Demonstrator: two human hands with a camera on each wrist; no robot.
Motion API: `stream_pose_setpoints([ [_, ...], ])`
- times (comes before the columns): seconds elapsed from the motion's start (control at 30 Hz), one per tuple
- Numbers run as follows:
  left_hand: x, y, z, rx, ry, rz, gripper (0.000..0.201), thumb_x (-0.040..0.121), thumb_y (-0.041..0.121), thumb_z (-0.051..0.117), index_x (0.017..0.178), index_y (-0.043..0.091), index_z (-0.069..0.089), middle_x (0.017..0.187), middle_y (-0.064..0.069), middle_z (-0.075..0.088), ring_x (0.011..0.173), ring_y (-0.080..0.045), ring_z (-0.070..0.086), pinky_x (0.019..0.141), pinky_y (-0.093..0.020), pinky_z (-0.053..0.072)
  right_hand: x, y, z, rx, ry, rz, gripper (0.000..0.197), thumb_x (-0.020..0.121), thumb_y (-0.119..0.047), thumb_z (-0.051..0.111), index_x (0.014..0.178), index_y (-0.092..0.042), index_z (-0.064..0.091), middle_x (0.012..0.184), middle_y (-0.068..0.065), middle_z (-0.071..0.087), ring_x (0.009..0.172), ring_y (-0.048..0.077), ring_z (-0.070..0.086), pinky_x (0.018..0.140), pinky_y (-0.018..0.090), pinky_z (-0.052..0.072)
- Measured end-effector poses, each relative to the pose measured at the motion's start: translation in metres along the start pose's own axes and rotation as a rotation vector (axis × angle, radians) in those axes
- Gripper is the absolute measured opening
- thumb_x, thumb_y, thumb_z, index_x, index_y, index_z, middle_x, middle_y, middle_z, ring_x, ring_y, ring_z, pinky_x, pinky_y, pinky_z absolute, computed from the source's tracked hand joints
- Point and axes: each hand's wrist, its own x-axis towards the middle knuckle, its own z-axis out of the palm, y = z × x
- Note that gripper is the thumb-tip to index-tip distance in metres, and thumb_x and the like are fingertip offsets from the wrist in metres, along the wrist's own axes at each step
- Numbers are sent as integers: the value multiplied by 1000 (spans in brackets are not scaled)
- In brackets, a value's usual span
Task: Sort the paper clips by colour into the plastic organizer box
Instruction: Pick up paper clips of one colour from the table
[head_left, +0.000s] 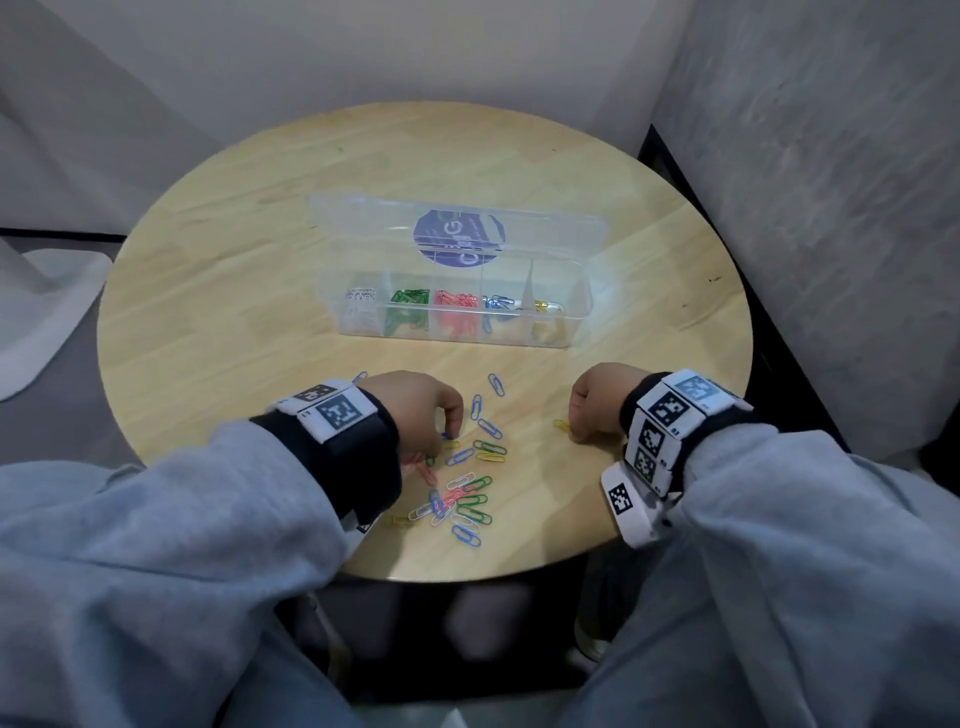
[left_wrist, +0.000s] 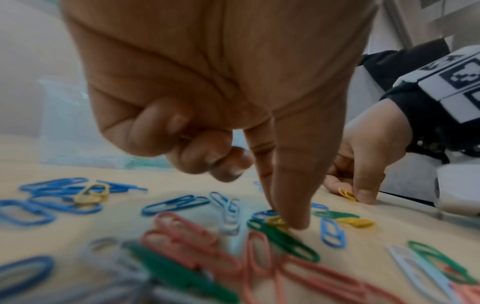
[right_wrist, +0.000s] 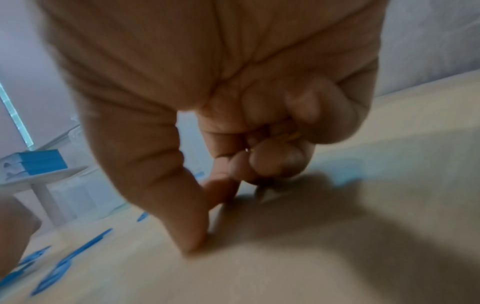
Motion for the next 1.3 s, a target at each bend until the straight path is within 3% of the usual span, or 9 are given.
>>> stream_pose_setpoints([
  [0.1, 1, 0, 4, -11, -6, -11, 20, 76, 17, 64, 92, 28, 63, 71, 9, 49, 67, -15, 49, 64, -24, 38, -3, 0, -1, 118, 3, -39, 5, 78, -15, 66, 82, -13, 65, 87, 5, 66, 82, 20, 56, 78, 32, 50],
  [0.2, 2, -1, 6, -10, 13, -9, 17, 74, 15, 64, 81, 29, 56, 63, 8, 45, 60, -13, 44, 59, -24, 36, -1, 2, -3, 349, 6, -131, 23, 74, -5, 65, 59, -17, 51, 64, 1, 60, 59, 17, 54, 59, 25, 45],
  [0.37, 3, 1, 8, 12, 5, 19, 18, 75, 12, 60, 80, 27, 51, 58, 6, 44, 52, -12, 43, 51, -22, 32, 4, 4, -6, 986, -101, -266, 29, 82, 16, 47, 73, -12, 49, 43, 0, 56, 36, 7, 51, 39, 15, 43],
  [0.6, 3, 1, 8, 27, -32, 2, 12, 77, 15, 58, 77, 26, 54, 58, 9, 48, 52, -7, 42, 55, -22, 34, 0, -1, -7, 1213, -207, -322, 35, 84, 15, 30, 69, -11, 48, 62, 6, 41, 38, 8, 48, 36, 14, 33],
  [0.7, 4, 0, 7, 56, -32, 8, 12, 78, 15, 57, 76, 25, 52, 60, 9, 48, 54, -6, 41, 57, -23, 35, -3, -10, -2, 1040, -212, -312, 32, 85, 12, 36, 67, -13, 46, 63, 4, 43, 44, 10, 47, 39, 17, 33],
  [0.9, 1, 1, 4, -41, -73, -14, 14, 78, 13, 57, 69, 22, 51, 61, 7, 51, 53, -8, 46, 55, -21, 40, -13, -37, 10, 219, -49, -391, 12, 79, -17, 66, 80, -27, 59, 61, -9, 45, 53, 6, 41, 52, 20, 34],
  [1.0, -3, -10, -11, -311, -65, -5, 19, 78, 11, 59, 64, 20, 50, 62, 5, 55, 57, -13, 49, 60, -24, 42, -11, -49, 18, 51, 13, -399, 17, 78, -19, 65, 92, -28, 61, 67, -11, 40, 64, 11, 46, 63, 25, 39],
  [1.1, -15, -26, -35, -831, 5, -33, 30, 85, -3, 50, 62, 15, 43, 63, -4, 57, 52, -13, 52, 47, -18, 45, -11, -55, 20, -74, 60, -437, 21, 79, -18, 62, 99, -25, 60, 69, -13, 38, 79, 18, 48, 67, 26, 38],
  [1.3, -43, -55, -58, -1463, 336, -144, 31, 86, -5, 35, 60, 12, 35, 54, -7, 55, 35, -7, 51, 37, -10, 37, -6, -60, 21, -153, 62, -498, 16, 79, -14, 60, 85, -25, 50, 68, -12, 41, 78, 19, 48, 66, 27, 41],
])
